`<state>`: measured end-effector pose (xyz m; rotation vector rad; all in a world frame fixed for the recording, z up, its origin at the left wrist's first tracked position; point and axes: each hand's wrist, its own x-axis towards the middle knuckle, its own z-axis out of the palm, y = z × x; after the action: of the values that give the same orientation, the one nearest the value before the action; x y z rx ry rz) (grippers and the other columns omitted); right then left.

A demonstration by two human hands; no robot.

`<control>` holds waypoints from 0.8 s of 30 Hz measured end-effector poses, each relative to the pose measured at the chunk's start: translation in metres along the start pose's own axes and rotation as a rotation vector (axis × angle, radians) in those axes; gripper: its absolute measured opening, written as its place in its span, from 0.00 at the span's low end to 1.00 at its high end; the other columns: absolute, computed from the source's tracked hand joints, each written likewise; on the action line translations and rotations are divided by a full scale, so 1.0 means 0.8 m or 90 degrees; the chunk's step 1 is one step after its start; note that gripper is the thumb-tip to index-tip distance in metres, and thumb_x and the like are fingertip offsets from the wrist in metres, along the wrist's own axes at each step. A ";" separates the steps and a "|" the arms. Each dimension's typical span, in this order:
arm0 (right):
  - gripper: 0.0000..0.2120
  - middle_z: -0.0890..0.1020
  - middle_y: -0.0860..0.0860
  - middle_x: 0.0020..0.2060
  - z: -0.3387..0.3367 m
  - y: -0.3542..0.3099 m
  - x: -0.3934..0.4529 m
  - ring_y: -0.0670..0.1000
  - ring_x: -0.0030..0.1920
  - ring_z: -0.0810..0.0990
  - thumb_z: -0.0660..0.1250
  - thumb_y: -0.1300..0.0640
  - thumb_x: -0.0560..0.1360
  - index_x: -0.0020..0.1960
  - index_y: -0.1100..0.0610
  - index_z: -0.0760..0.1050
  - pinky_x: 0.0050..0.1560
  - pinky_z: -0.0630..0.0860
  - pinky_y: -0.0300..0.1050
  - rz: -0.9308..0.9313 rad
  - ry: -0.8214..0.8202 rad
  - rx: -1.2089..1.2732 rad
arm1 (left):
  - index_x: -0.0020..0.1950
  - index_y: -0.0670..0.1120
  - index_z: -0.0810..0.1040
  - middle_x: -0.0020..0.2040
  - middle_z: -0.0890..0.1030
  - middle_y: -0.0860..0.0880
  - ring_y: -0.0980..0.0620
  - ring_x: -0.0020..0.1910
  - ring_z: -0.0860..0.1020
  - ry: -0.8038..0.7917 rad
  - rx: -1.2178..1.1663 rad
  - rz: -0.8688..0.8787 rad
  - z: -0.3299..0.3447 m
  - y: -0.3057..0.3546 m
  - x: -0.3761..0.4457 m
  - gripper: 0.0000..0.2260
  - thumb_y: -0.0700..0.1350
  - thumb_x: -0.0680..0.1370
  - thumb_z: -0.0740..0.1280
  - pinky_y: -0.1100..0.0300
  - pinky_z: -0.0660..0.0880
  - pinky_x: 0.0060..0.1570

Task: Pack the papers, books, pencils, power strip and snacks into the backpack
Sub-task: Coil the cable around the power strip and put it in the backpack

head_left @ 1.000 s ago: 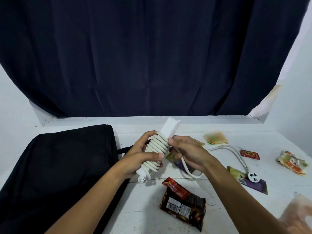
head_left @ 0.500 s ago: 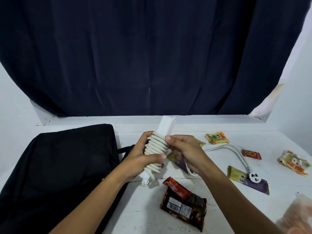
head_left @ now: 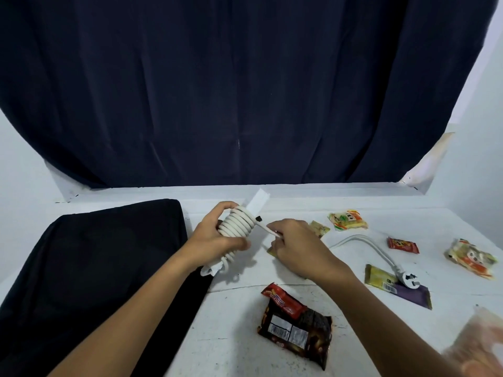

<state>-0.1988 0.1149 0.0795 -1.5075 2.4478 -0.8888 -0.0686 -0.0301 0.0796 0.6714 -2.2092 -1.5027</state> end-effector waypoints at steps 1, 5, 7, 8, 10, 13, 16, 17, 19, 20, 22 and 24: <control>0.10 0.80 0.52 0.42 0.000 -0.003 0.000 0.54 0.43 0.78 0.61 0.64 0.75 0.50 0.55 0.79 0.43 0.78 0.51 -0.024 0.028 -0.038 | 0.59 0.58 0.72 0.46 0.81 0.43 0.50 0.38 0.80 0.007 0.034 0.004 0.001 0.001 0.000 0.28 0.37 0.66 0.78 0.52 0.80 0.40; 0.11 0.81 0.50 0.45 -0.013 -0.010 -0.001 0.54 0.46 0.78 0.63 0.63 0.75 0.52 0.55 0.82 0.43 0.74 0.46 -0.170 0.105 -0.149 | 0.57 0.60 0.71 0.42 0.79 0.48 0.52 0.34 0.77 -0.045 0.185 -0.023 -0.006 0.022 0.000 0.27 0.42 0.65 0.78 0.56 0.77 0.35; 0.11 0.84 0.48 0.47 -0.024 -0.013 0.000 0.51 0.47 0.80 0.66 0.61 0.75 0.54 0.53 0.83 0.46 0.76 0.45 -0.247 0.093 -0.174 | 0.56 0.62 0.71 0.42 0.80 0.49 0.52 0.35 0.78 -0.116 0.261 -0.053 -0.019 0.037 0.000 0.27 0.44 0.65 0.79 0.57 0.75 0.36; 0.10 0.85 0.48 0.47 -0.030 -0.014 0.001 0.50 0.46 0.81 0.68 0.61 0.74 0.53 0.52 0.83 0.47 0.78 0.47 -0.283 0.078 -0.173 | 0.55 0.63 0.71 0.43 0.81 0.48 0.51 0.38 0.79 -0.146 0.296 -0.063 -0.026 0.043 0.000 0.26 0.46 0.64 0.79 0.57 0.75 0.38; 0.08 0.86 0.46 0.44 -0.042 -0.018 0.002 0.48 0.44 0.83 0.71 0.59 0.72 0.49 0.52 0.84 0.46 0.79 0.47 -0.324 0.042 -0.136 | 0.55 0.65 0.72 0.46 0.82 0.47 0.48 0.43 0.81 -0.196 0.359 -0.075 -0.039 0.052 -0.001 0.26 0.48 0.64 0.79 0.53 0.77 0.45; 0.05 0.85 0.42 0.41 -0.061 -0.028 0.001 0.40 0.42 0.80 0.74 0.57 0.71 0.47 0.50 0.85 0.45 0.77 0.41 -0.292 -0.043 -0.067 | 0.56 0.65 0.73 0.47 0.82 0.51 0.50 0.44 0.81 -0.282 0.355 -0.090 -0.050 0.056 -0.005 0.27 0.48 0.64 0.79 0.52 0.77 0.49; 0.06 0.81 0.41 0.40 -0.072 -0.039 0.003 0.39 0.40 0.76 0.78 0.55 0.66 0.41 0.51 0.84 0.39 0.69 0.32 -0.273 -0.105 0.013 | 0.60 0.61 0.74 0.50 0.81 0.47 0.51 0.44 0.81 -0.395 0.256 -0.094 -0.054 0.048 -0.011 0.29 0.47 0.62 0.79 0.51 0.78 0.48; 0.07 0.78 0.42 0.39 -0.075 -0.041 0.005 0.39 0.39 0.74 0.80 0.55 0.64 0.39 0.51 0.84 0.38 0.68 0.32 -0.255 -0.122 0.048 | 0.62 0.58 0.74 0.53 0.80 0.42 0.48 0.45 0.81 -0.429 0.219 -0.097 -0.055 0.043 -0.012 0.30 0.46 0.62 0.78 0.47 0.78 0.48; 0.08 0.77 0.43 0.39 -0.078 -0.042 0.008 0.41 0.37 0.74 0.81 0.56 0.62 0.38 0.53 0.84 0.37 0.69 0.34 -0.211 -0.171 0.133 | 0.65 0.50 0.72 0.58 0.77 0.34 0.37 0.49 0.81 -0.493 0.118 -0.096 -0.053 0.032 -0.016 0.31 0.40 0.64 0.77 0.35 0.77 0.51; 0.07 0.78 0.44 0.38 -0.079 -0.040 0.010 0.44 0.38 0.75 0.80 0.57 0.62 0.38 0.54 0.84 0.38 0.71 0.38 -0.192 -0.203 0.180 | 0.66 0.47 0.71 0.59 0.75 0.32 0.33 0.50 0.79 -0.524 0.056 -0.091 -0.053 0.027 -0.018 0.31 0.37 0.65 0.75 0.28 0.73 0.52; 0.05 0.81 0.47 0.38 -0.077 -0.036 0.014 0.47 0.40 0.79 0.78 0.60 0.64 0.40 0.57 0.85 0.41 0.73 0.40 -0.176 -0.263 0.293 | 0.69 0.45 0.67 0.58 0.74 0.31 0.34 0.48 0.78 -0.585 -0.048 -0.075 -0.050 0.018 -0.021 0.33 0.34 0.67 0.73 0.27 0.71 0.53; 0.05 0.83 0.49 0.37 -0.071 -0.032 0.018 0.46 0.40 0.80 0.77 0.61 0.65 0.41 0.56 0.85 0.42 0.73 0.39 -0.174 -0.306 0.406 | 0.73 0.44 0.61 0.59 0.74 0.31 0.38 0.45 0.79 -0.634 -0.120 -0.053 -0.044 0.012 -0.023 0.38 0.35 0.67 0.74 0.36 0.72 0.51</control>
<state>-0.2094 0.1177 0.1428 -1.5738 1.4597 -1.0591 -0.0360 -0.0431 0.1003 -0.1165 -2.6222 -2.4027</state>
